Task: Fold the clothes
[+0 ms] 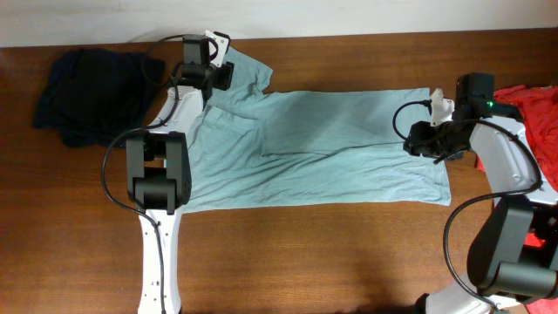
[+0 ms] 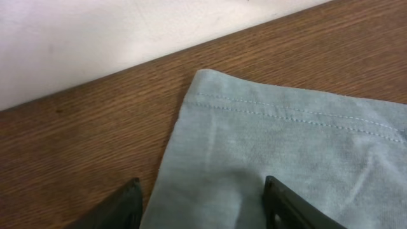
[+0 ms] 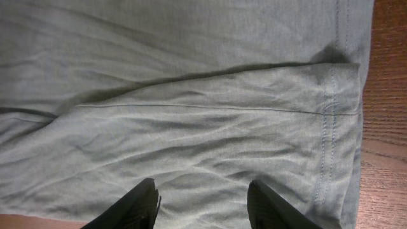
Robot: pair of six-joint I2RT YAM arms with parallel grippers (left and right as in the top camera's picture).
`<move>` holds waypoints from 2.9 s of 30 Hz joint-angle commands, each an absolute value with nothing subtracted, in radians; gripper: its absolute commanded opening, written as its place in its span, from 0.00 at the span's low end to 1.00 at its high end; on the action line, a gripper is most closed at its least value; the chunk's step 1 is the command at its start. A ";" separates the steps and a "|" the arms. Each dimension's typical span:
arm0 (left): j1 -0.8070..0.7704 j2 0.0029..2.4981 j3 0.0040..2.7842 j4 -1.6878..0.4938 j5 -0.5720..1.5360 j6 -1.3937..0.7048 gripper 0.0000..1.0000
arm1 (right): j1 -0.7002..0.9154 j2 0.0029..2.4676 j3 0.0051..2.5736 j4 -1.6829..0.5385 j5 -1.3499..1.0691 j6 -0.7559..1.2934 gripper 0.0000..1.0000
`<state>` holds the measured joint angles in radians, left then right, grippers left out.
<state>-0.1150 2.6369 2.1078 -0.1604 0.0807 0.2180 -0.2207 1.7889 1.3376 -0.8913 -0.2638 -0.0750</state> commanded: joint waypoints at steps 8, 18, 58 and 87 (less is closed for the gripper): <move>-0.110 2.696 2.114 -0.202 0.135 0.229 0.33 | -0.215 1.792 1.333 -0.889 -0.279 -0.071 0.51; -0.107 2.695 2.135 -0.238 0.134 0.230 0.22 | -0.215 1.792 1.333 -0.890 -0.276 -0.071 0.51; -0.080 2.603 2.384 -0.674 0.142 0.117 0.68 | -0.215 1.792 1.333 -0.893 -0.276 -0.071 0.51; -0.069 2.809 2.386 -0.448 0.143 0.094 0.53 | -0.215 1.792 1.333 -0.893 -0.276 -0.071 0.51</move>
<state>-0.0761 2.7495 2.3852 -0.4232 0.1394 0.1101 -0.2207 1.7889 1.3376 -0.8925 -0.2672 -0.0750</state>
